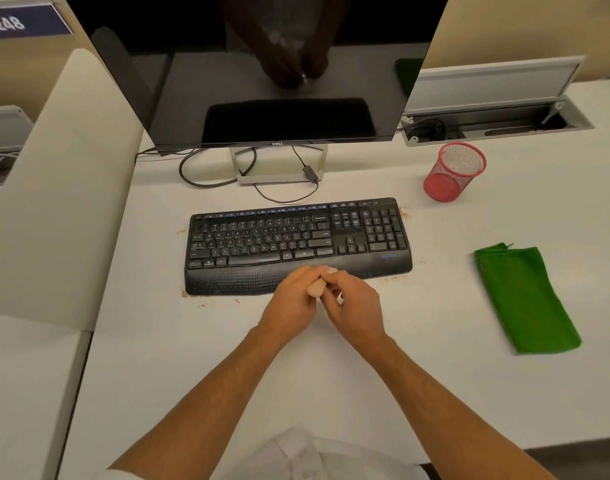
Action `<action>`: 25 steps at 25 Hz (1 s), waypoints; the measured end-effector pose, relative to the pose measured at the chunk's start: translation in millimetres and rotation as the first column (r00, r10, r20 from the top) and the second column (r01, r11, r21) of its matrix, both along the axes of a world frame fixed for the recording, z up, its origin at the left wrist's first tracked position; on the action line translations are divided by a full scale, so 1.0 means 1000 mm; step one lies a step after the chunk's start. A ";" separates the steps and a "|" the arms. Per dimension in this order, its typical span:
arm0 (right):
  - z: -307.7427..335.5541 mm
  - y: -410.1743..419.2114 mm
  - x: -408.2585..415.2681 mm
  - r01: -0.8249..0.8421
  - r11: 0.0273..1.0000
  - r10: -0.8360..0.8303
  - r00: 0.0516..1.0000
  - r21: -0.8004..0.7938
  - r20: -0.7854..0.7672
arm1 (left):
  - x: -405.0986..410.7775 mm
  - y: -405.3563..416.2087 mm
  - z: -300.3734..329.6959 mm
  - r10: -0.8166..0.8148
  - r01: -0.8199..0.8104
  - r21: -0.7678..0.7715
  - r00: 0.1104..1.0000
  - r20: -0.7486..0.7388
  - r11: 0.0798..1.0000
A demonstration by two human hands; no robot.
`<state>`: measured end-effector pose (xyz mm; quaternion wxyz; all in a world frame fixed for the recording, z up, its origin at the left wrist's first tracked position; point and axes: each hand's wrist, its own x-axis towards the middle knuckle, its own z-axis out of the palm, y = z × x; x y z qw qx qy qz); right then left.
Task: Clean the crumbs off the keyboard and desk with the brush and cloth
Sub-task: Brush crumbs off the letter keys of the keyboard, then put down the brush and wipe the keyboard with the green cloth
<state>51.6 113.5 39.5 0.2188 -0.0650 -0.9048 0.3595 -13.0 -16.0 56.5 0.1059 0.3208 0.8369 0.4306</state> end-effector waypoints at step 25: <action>0.029 0.045 -0.004 0.585 0.769 -0.553 0.811 -0.257 0.190 | -0.031 -0.031 -0.052 0.151 -0.349 -0.468 0.900 -0.409 0.811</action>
